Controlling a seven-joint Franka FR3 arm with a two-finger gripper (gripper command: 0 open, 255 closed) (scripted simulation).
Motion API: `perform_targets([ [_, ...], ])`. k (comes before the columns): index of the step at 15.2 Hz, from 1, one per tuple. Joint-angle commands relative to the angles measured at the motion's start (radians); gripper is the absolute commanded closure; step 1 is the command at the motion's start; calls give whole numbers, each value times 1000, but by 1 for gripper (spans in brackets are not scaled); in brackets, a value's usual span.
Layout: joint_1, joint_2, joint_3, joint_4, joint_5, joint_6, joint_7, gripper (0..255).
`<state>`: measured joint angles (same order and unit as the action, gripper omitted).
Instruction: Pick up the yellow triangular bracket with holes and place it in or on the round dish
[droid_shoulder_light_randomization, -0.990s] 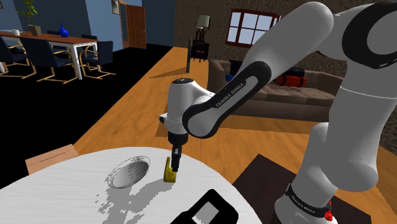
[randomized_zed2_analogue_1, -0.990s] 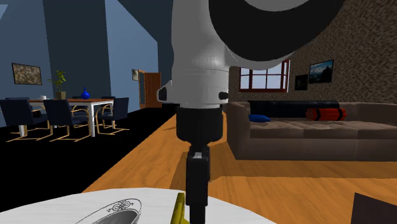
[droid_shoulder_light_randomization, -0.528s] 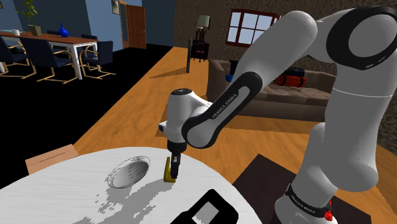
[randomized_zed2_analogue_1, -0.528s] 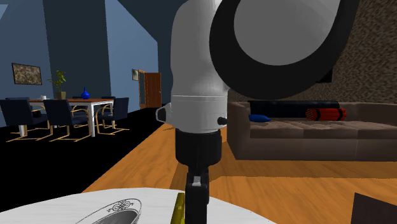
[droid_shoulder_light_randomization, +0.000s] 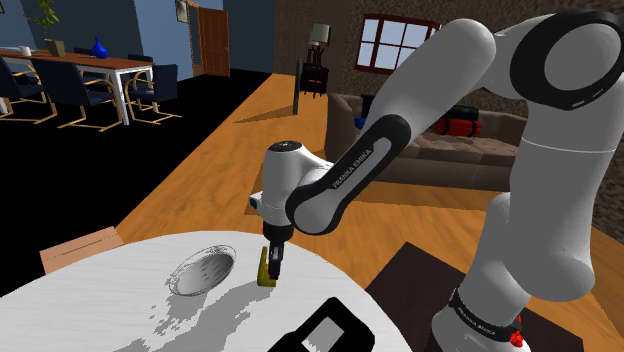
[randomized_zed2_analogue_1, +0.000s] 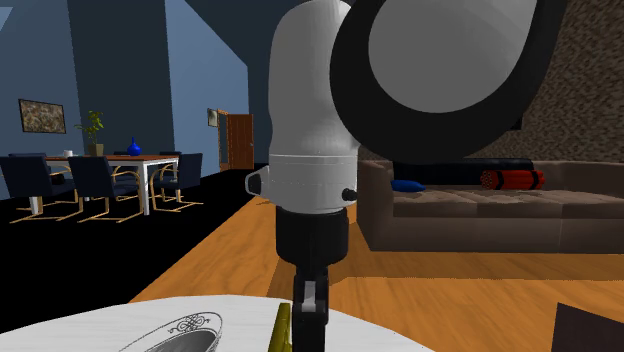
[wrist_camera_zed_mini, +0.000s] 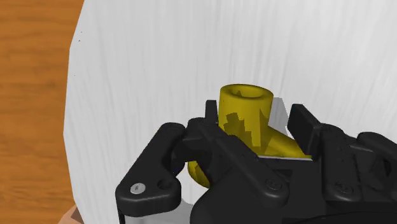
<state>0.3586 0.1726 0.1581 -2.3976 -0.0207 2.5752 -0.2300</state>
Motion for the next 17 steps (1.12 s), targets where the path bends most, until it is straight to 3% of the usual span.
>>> perform_targets([
  [1, 0, 0, 0, 0, 0, 0, 0, 255],
  [9, 0, 0, 0, 0, 0, 0, 0, 255],
  [17, -4, -93, 7, 14, 25, -106, -17, 255],
])
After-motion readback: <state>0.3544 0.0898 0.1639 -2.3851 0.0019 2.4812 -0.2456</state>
